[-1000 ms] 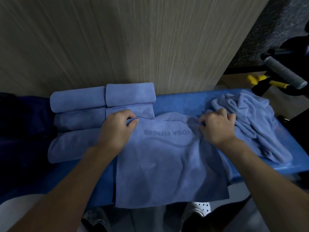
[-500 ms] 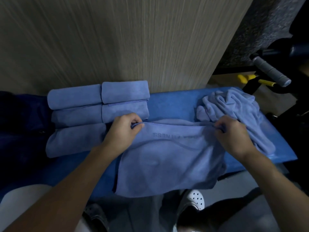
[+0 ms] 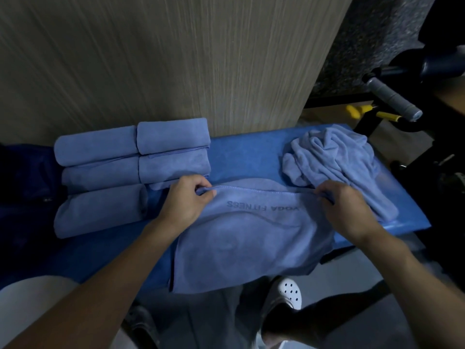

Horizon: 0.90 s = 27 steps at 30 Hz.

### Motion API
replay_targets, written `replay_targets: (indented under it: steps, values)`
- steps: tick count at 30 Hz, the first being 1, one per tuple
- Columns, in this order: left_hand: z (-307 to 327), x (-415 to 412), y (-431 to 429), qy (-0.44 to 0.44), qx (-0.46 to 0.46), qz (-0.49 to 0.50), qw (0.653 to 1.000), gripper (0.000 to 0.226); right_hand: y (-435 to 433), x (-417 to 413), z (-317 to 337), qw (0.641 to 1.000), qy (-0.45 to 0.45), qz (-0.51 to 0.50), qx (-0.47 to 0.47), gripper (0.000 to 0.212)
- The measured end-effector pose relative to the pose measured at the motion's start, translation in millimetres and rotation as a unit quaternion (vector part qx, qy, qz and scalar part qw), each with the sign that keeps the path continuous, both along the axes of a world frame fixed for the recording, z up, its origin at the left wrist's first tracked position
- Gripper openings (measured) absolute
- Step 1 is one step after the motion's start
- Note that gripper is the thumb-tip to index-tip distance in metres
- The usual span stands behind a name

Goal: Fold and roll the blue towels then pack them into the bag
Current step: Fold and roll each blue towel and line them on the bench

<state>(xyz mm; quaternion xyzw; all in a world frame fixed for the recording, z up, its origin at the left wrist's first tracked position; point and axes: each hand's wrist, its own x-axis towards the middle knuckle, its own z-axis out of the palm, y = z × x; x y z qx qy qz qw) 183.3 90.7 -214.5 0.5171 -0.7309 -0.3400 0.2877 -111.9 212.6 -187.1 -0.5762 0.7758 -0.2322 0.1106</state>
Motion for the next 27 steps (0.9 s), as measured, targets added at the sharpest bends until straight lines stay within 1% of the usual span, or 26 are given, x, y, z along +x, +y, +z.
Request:
replay_targets:
  steps: [2,5,6,8,10,11,14,16,19,24,27]
  values:
    - [0.3,-3.0,2.4,0.010,-0.014,0.007,1.000,0.012,-0.5,2.6,2.2,1.000,-0.015,0.002,-0.007,0.011]
    - [3.3,-7.7,4.0,0.063,-0.001,0.015,0.998,0.014,-1.5,7.6,7.4,0.997,-0.069,-0.004,-0.026,0.012]
    - [5.5,-9.5,4.8,0.089,0.008,0.015,0.996,0.017,-2.6,9.5,9.1,0.994,-0.103,-0.013,-0.036,0.013]
    - [13.1,-13.2,9.4,0.141,0.019,0.010,0.990,0.022,-6.3,15.7,12.4,0.976,-0.203,-0.038,-0.063,0.017]
    - [22.3,-17.0,17.8,0.172,0.000,-0.018,0.985,0.024,-11.4,26.8,15.4,0.952,-0.292,-0.044,-0.085,0.022]
    - [25.3,-18.5,22.0,0.178,-0.018,-0.041,0.983,0.022,-14.9,32.4,15.7,0.946,-0.311,-0.033,-0.087,0.025]
    - [29.4,-21.7,30.0,0.160,-0.058,-0.092,0.981,0.019,-24.5,48.7,15.4,0.943,-0.328,0.013,-0.055,0.030]
    - [30.5,-23.0,31.6,0.152,-0.039,-0.099,0.983,0.025,-29.3,59.0,16.1,0.946,-0.319,0.048,-0.030,0.026]
    - [32.0,-23.5,34.3,0.154,0.004,-0.108,0.982,0.030,-32.6,70.4,16.8,0.943,-0.314,0.107,-0.031,0.020]
    - [36.5,-22.0,36.1,0.163,0.032,-0.135,0.977,0.021,-36.5,80.2,17.1,0.923,-0.330,0.189,0.054,0.028]
    - [39.1,-20.8,36.1,0.164,0.037,-0.128,0.978,0.023,-36.8,82.2,19.0,0.908,-0.357,0.213,0.055,0.016]
